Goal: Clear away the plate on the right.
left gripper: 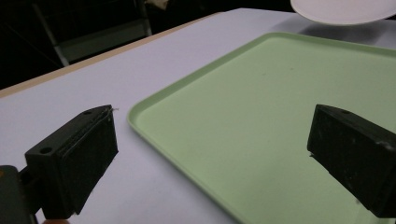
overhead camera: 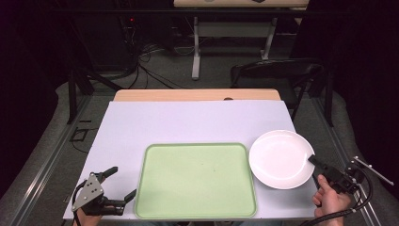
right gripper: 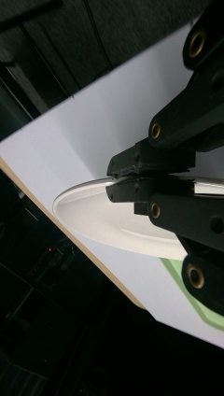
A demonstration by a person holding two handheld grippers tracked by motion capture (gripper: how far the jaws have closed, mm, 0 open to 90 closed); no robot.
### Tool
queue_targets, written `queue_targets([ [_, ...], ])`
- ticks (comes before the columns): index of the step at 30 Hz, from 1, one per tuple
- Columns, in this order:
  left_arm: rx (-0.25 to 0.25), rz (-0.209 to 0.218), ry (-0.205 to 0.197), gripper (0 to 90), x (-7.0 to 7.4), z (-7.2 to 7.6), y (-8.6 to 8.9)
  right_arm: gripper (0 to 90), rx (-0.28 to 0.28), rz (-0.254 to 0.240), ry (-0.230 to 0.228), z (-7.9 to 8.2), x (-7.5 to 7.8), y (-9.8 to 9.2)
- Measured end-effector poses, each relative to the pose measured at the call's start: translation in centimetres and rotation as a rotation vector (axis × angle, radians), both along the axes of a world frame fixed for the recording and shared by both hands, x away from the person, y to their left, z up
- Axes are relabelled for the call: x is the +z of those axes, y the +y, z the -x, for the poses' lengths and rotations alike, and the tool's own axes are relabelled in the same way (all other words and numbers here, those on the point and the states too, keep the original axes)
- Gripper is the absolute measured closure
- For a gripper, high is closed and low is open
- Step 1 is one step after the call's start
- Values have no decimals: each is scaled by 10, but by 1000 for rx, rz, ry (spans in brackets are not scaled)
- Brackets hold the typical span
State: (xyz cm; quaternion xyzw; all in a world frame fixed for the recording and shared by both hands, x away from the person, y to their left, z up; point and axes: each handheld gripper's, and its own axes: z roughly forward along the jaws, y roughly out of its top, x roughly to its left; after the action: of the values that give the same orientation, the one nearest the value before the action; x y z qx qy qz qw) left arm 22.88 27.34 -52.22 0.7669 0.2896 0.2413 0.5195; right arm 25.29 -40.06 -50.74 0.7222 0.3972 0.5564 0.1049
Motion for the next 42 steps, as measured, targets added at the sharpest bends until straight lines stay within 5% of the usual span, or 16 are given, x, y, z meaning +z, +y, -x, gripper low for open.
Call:
queue_targets([
  [6, -24, -10, 31, 0, 8, -6, -17, 870, 59, -36, 0, -10, 0, 15],
  [17, -105, -18, 74, 0, 16, -22, -59, 871, 225, -49, 0, -33, 6, 76],
  [29, -226, -11, 173, 0, 10, -49, -127, 870, 342, -121, -2, -50, 4, 130],
  [42, -249, 86, 253, 71, 1, -57, -134, 870, 466, -135, -26, -57, 8, 175],
])
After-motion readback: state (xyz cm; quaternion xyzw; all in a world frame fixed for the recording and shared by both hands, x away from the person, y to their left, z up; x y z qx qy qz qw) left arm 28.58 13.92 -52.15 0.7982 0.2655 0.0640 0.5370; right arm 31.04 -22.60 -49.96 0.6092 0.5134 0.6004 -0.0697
